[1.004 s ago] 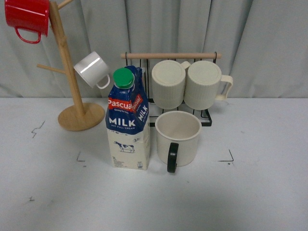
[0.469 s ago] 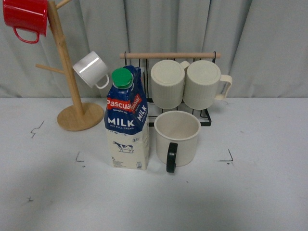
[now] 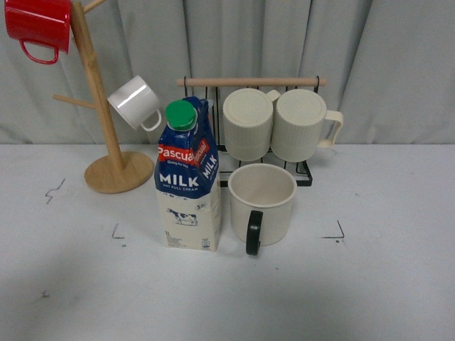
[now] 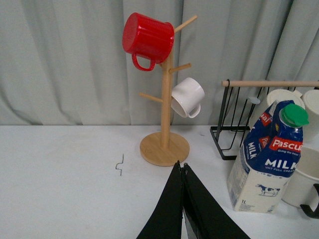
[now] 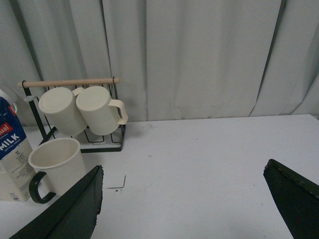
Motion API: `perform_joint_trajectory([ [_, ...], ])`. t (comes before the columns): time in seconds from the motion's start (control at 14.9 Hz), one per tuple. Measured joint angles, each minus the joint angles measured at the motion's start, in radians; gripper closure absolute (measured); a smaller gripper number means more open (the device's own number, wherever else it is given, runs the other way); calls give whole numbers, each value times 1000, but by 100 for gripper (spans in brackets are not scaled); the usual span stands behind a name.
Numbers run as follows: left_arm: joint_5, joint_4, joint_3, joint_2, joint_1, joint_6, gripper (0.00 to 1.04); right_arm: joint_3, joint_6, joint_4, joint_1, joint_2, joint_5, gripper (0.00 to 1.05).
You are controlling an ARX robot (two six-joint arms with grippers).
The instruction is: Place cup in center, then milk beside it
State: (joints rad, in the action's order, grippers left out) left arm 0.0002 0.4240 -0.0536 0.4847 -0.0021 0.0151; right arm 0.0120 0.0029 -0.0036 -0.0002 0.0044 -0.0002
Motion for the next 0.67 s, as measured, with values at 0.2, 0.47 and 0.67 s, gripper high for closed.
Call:
perform_joint_trajectory([
  [0.2, 0, -6, 43, -74, 0, 0, 103, 0, 0, 0, 0, 0, 0, 6],
  [0.47, 0, -125, 43, -187, 0, 0, 103, 0, 0, 0, 0, 0, 0, 6],
  [0.67, 0, -207, 43, -271, 0, 0, 103, 0, 0, 0, 0, 0, 0, 6],
])
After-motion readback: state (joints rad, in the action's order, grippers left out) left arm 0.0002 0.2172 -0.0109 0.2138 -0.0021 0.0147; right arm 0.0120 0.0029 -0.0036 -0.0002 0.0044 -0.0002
